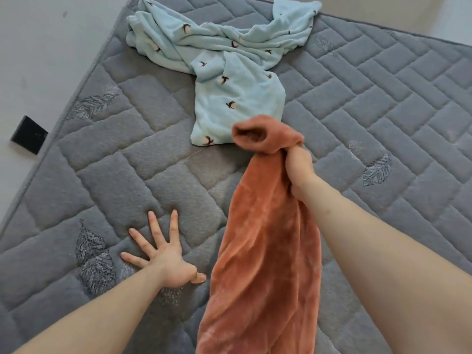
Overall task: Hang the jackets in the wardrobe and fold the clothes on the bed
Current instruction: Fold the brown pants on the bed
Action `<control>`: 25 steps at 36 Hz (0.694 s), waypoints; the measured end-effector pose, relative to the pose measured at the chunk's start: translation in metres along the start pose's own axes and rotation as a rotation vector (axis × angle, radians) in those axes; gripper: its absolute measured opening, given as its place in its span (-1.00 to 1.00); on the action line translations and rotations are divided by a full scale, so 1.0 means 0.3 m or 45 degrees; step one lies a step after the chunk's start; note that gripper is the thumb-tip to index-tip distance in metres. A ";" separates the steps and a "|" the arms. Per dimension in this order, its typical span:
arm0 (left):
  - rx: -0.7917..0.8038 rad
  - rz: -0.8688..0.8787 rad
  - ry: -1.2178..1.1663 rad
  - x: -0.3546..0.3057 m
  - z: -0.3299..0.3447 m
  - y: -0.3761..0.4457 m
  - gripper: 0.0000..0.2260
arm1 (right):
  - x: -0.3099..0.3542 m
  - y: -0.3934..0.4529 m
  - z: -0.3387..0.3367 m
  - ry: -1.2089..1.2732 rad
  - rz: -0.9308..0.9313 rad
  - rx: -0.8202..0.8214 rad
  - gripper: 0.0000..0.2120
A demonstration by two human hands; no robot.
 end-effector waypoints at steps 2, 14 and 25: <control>0.002 0.001 -0.005 0.003 0.001 0.004 0.49 | -0.001 0.013 0.009 0.082 0.120 0.079 -0.59; -0.026 -0.010 0.009 0.018 0.013 0.028 0.52 | -0.132 -0.106 -0.099 -0.200 -0.107 -0.406 0.05; -0.105 0.006 0.027 0.016 -0.011 0.002 0.47 | -0.468 -0.450 -0.169 -0.304 -0.185 -0.388 -0.85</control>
Point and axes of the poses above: each hand's wrist, its own y-axis towards the middle knuckle, its own z-axis out of the palm, x = y × z, the point moved 5 cm from there along y, towards the middle knuckle, and after that the axes turned 5 degrees about z, right-handed, at the moved point
